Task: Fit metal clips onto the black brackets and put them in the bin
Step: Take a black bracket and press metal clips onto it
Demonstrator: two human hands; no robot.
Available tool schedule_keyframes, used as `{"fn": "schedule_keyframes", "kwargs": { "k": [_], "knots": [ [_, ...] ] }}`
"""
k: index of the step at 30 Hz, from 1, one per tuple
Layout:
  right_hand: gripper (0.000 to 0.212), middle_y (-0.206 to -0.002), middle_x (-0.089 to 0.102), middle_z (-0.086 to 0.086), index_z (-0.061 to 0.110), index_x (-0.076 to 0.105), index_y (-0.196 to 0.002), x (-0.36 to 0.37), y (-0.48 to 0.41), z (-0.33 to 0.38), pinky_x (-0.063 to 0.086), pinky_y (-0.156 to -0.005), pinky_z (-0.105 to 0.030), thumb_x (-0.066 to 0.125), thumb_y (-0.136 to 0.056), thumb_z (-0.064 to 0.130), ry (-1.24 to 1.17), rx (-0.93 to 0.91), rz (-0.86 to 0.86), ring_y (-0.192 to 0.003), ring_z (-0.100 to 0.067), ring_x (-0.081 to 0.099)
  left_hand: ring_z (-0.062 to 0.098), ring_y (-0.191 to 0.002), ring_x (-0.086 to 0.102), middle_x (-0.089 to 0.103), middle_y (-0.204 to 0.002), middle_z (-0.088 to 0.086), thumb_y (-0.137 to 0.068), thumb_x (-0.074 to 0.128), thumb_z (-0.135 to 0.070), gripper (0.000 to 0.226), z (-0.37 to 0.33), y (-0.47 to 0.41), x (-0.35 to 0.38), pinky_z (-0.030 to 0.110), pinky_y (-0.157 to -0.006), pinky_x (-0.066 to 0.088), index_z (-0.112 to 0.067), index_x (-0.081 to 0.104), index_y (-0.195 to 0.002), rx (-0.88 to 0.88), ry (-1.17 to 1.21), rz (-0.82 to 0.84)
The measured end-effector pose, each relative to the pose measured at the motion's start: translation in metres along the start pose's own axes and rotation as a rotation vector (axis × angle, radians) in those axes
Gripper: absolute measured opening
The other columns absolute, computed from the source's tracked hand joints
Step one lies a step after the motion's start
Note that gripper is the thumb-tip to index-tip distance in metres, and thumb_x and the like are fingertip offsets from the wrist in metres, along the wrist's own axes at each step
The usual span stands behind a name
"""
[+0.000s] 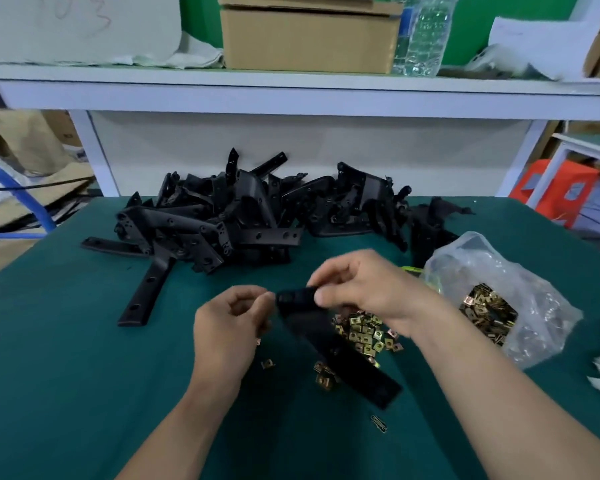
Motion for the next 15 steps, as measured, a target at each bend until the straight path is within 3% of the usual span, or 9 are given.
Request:
{"fn": "schedule_keyframes", "kwargs": {
  "k": [3, 6, 8, 10, 11, 13, 15],
  "knots": [
    [0.017, -0.073, 0.073, 0.001, 0.018, 0.079, -0.086, 0.010, -0.001, 0.000, 0.049, -0.062, -0.019, 0.084, -0.078, 0.005, 0.200, -0.037, 0.035, -0.067, -0.007, 0.064, 0.007, -0.063, 0.068, 0.077, -0.075, -0.004, -0.091, 0.076, -0.021, 0.015, 0.000, 0.002, 0.006, 0.020, -0.059, 0.052, -0.032, 0.079, -0.082, -0.056, 0.025, 0.066],
    [0.025, -0.080, 0.075, 0.004, 0.025, 0.079, -0.089, 0.014, -0.004, 0.001, 0.056, -0.074, -0.032, 0.091, -0.070, 0.013, 0.268, -0.071, -0.134, -0.071, -0.008, 0.067, 0.016, -0.066, 0.065, 0.075, -0.077, 0.001, -0.098, 0.067, -0.022, 0.022, 0.003, 0.002, 0.006, 0.032, -0.065, 0.055, -0.025, 0.081, -0.081, -0.224, 0.181, 0.105],
    [0.029, -0.079, 0.075, 0.010, 0.030, 0.077, -0.089, 0.017, -0.002, 0.003, 0.057, -0.076, -0.024, 0.092, -0.068, 0.017, 0.345, -0.144, -0.297, -0.075, -0.003, 0.069, 0.015, -0.064, 0.062, 0.074, -0.076, 0.001, -0.099, 0.066, -0.021, 0.025, 0.003, 0.001, 0.005, 0.029, -0.063, 0.054, -0.025, 0.081, -0.079, -0.237, 0.216, 0.084],
    [0.030, -0.077, 0.072, 0.013, 0.033, 0.076, -0.088, 0.019, 0.005, 0.012, 0.052, -0.069, -0.014, 0.091, -0.067, 0.017, 0.424, -0.293, -0.505, -0.077, -0.003, 0.067, 0.011, -0.058, 0.060, 0.074, -0.074, 0.002, -0.097, 0.068, -0.021, 0.024, 0.003, 0.000, 0.003, 0.023, -0.055, 0.051, -0.024, 0.080, -0.077, -0.210, 0.226, 0.042],
    [0.031, -0.078, 0.070, 0.013, 0.032, 0.075, -0.089, 0.022, 0.009, 0.016, 0.052, -0.069, -0.015, 0.090, -0.068, 0.015, 0.480, -0.379, -0.589, -0.077, -0.005, 0.065, 0.011, -0.057, 0.060, 0.075, -0.075, 0.004, -0.097, 0.069, -0.021, 0.023, 0.003, -0.001, 0.003, 0.021, -0.053, 0.050, -0.021, 0.079, -0.076, -0.202, 0.234, 0.030],
    [0.035, -0.085, 0.067, 0.016, 0.032, 0.072, -0.097, 0.039, 0.017, 0.021, 0.053, -0.067, -0.020, 0.087, -0.072, 0.012, 0.672, -0.497, -0.669, -0.076, -0.007, 0.062, 0.012, -0.056, 0.059, 0.075, -0.075, 0.008, -0.096, 0.070, -0.020, 0.023, 0.004, -0.002, 0.004, 0.019, -0.052, 0.049, -0.017, 0.078, -0.074, -0.206, 0.250, 0.021],
    [0.041, -0.098, 0.066, 0.016, 0.031, 0.067, -0.111, 0.065, 0.026, 0.015, 0.055, -0.074, -0.026, 0.083, -0.078, 0.014, 0.855, -0.497, -0.643, -0.084, -0.007, 0.061, 0.012, -0.056, 0.059, 0.075, -0.074, 0.007, -0.095, 0.071, -0.020, 0.023, 0.005, -0.003, 0.005, 0.021, -0.052, 0.050, -0.017, 0.078, -0.074, -0.225, 0.244, 0.004]
  ]
}}
Point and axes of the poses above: each hand's wrist, its own y-axis away from the middle knuckle, its own x-axis out of the palm, z = x × y, the point moved 1 cm from there along -y, towards the middle knuckle
